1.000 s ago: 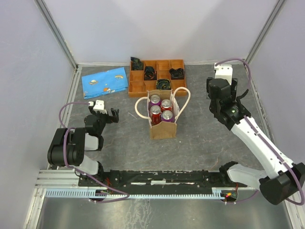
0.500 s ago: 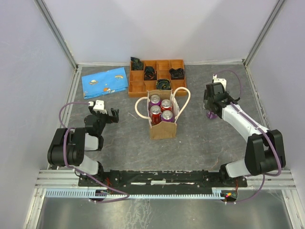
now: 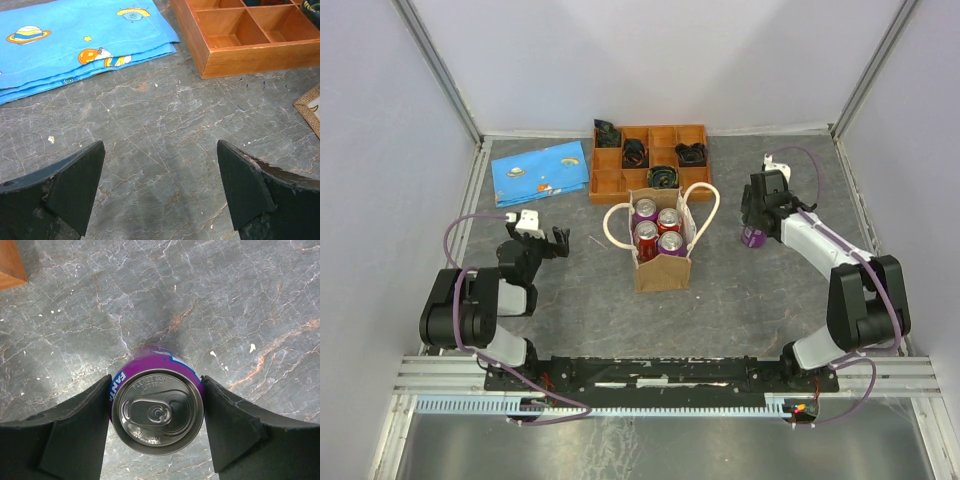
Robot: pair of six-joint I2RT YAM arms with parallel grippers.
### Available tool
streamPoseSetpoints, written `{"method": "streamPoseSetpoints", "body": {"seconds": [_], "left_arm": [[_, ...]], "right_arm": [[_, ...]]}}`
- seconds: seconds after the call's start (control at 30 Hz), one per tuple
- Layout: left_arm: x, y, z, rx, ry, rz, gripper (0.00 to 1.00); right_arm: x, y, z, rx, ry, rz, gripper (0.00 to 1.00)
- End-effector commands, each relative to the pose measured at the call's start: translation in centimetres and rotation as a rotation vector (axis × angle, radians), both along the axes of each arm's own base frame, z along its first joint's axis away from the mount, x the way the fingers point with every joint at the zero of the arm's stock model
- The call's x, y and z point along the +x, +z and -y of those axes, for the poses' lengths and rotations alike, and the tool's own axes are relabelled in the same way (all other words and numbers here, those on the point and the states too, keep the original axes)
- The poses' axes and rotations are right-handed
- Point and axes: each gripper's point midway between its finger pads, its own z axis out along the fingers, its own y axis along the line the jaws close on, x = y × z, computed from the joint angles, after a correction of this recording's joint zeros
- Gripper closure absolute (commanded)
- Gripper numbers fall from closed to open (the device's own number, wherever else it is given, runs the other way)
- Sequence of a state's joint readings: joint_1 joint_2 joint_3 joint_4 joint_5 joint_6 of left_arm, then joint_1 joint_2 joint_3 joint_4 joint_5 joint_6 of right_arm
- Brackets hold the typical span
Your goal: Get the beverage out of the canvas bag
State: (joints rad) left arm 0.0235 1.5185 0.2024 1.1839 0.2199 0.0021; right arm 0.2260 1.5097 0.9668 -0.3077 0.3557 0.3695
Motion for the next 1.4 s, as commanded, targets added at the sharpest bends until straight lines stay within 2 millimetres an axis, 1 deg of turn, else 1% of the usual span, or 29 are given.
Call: {"method": "streamPoseSetpoints", "body": {"seconds": [0.0,0.03,0.1,0.13,0.23,0.33,0.37,0.43,0.53,0.6,0.67,0.77,0.8,0.87,0.9,0.97,1.0,1.07,1.1,1.13,1.17,1.23,1.3,1.37], "left_arm": [[0.3,1.4,-0.2,0.048,-0.012,0.067,0.01],[0.3,1.4,-0.2,0.048,-0.013,0.068,0.01],[0.3,1.3,-0.2,0.047,-0.012,0.066,0.01],[0.3,1.4,-0.2,0.048,-0.012,0.067,0.01],[0.3,1.4,-0.2,0.047,-0.012,0.067,0.01],[0.3,1.4,-0.2,0.047,-0.013,0.066,0.01],[0.3,1.4,-0.2,0.047,-0.013,0.066,0.01],[0.3,1.4,-0.2,0.048,-0.012,0.066,0.01],[0.3,1.4,-0.2,0.047,-0.012,0.067,0.01],[0.3,1.4,-0.2,0.047,-0.012,0.067,0.01],[0.3,1.4,-0.1,0.048,-0.014,0.066,0.01],[0.3,1.4,-0.2,0.048,-0.012,0.068,0.01],[0.3,1.4,-0.2,0.047,-0.012,0.067,0.01],[0.3,1.3,-0.2,0.048,-0.012,0.065,0.01],[0.3,1.4,-0.2,0.048,-0.012,0.067,0.01],[0.3,1.4,-0.2,0.048,-0.012,0.066,0.01],[0.3,1.4,-0.2,0.048,-0.012,0.068,0.01],[0.3,1.4,-0.2,0.047,-0.013,0.068,0.01],[0.3,1.4,-0.2,0.047,-0.013,0.066,0.01],[0.3,1.4,-0.2,0.047,-0.013,0.068,0.01],[0.3,1.4,-0.2,0.047,-0.013,0.066,0.01],[0.3,1.4,-0.2,0.047,-0.012,0.067,0.01],[0.3,1.4,-0.2,0.048,-0.012,0.068,0.01],[0.3,1.4,-0.2,0.047,-0.012,0.067,0.01]], "right_arm": [[1.9,1.3,-0.4,0.032,-0.032,0.033,0.76],[1.9,1.1,-0.4,0.033,-0.033,0.022,0.65],[1.9,0.7,-0.5,0.035,-0.033,0.009,0.41],[1.9,0.7,-0.5,0.036,-0.035,0.01,0.31],[2.0,0.9,-0.3,0.028,-0.044,0.016,0.17],[2.2,1.8,0.1,0.007,-0.053,0.03,0.03],[2.3,2.2,0.2,0.002,-0.053,0.039,0.01],[2.3,3.1,0.4,-0.004,-0.057,0.056,0.01],[2.1,5.5,0.8,-0.009,-0.071,0.115,0.01],[1.8,7.9,1.0,-0.005,-0.078,0.177,0.01],[1.2,10.8,0.9,0.0,-0.06,0.247,0.03],[-0.3,15.1,0.4,0.01,-0.034,0.345,0.07],[-1.0,16.9,0.0,0.022,-0.016,0.39,0.07],[-2.2,19.5,-1.7,0.044,0.051,0.459,0.1],[-2.7,20.5,-2.7,0.054,0.089,0.483,0.12],[-3.8,22.2,-4.8,0.068,0.177,0.523,0.21],[-4.3,22.9,-6.1,0.075,0.23,0.536,0.29],[-5.1,23.9,-8.6,0.092,0.333,0.55,0.44],[-5.4,24.0,-9.9,0.101,0.387,0.546,0.5],[-5.6,24.0,-11.1,0.112,0.434,0.538,0.54],[-5.8,23.9,-12.4,0.123,0.484,0.524,0.55],[-5.9,22.8,-14.9,0.124,0.578,0.47,0.57],[-6.0,21.3,-17.4,0.098,0.656,0.411,0.57],[-6.0,19.4,-19.4,0.056,0.707,0.349,0.55]]}}
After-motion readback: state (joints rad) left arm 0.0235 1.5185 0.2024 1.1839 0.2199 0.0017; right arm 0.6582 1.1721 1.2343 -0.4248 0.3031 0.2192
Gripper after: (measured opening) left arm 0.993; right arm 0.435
